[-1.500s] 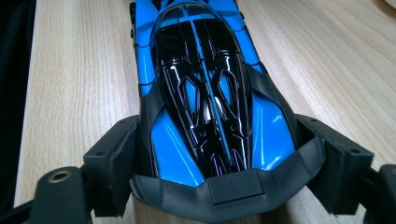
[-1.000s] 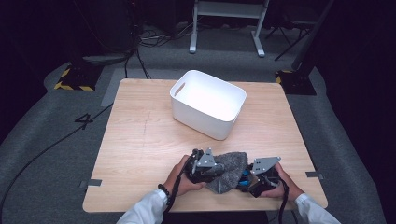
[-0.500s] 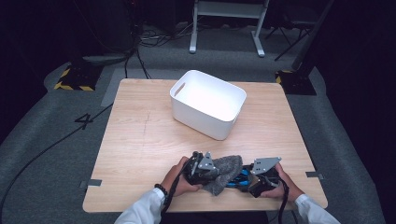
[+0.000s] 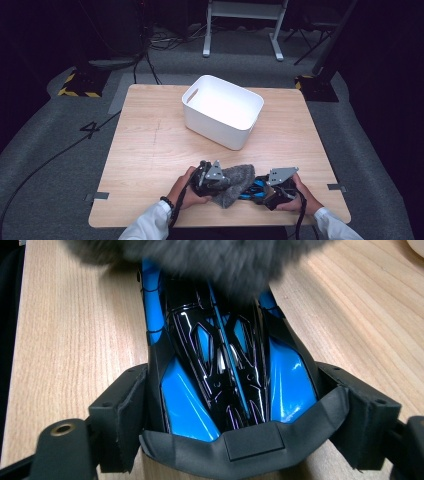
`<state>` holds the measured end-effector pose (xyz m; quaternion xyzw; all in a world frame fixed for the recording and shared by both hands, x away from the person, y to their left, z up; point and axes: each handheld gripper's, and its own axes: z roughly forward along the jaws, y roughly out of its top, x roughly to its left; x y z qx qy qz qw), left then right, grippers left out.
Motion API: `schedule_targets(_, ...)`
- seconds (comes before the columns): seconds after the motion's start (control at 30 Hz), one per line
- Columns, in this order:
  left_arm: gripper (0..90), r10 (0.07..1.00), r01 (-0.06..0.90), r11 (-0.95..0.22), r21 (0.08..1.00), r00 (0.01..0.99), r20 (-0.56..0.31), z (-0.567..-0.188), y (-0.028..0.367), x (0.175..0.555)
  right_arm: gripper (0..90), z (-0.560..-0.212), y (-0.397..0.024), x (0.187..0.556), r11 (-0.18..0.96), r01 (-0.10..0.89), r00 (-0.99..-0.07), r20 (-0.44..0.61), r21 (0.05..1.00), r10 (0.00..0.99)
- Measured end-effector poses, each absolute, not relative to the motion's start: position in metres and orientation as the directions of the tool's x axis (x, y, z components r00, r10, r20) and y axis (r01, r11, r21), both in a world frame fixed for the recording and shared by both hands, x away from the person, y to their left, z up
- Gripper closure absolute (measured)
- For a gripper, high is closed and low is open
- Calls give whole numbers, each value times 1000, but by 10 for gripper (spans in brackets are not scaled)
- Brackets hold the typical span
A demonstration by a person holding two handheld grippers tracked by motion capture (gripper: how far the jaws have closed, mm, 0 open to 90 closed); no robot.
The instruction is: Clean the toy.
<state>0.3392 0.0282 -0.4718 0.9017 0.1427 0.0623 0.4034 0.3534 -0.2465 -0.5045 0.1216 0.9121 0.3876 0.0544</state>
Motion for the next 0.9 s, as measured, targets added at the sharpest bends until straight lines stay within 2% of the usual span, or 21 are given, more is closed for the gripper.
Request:
schedule_targets(0.13,694,244,160,-647,746,970,4,-470,3,334,208,-505,-246,354,668,181,-964,-4,722,266)
schedule_targets(0.3,693,231,152,-634,758,973,-2,-470,-15,338,208,-505,-246,354,665,179,-964,-7,725,267)
schedule_targets(0.47,694,209,85,-673,735,975,79,-470,-24,331,208,-506,-246,353,660,177,-964,-8,730,266)
schedule_targets(0.6,703,177,56,-697,715,979,96,-471,-16,326,208,-506,-247,353,659,177,-963,-9,731,268)
schedule_targets(0.9,702,218,115,-723,681,974,67,-476,23,324,208,-506,-248,353,662,177,-964,-9,728,267)
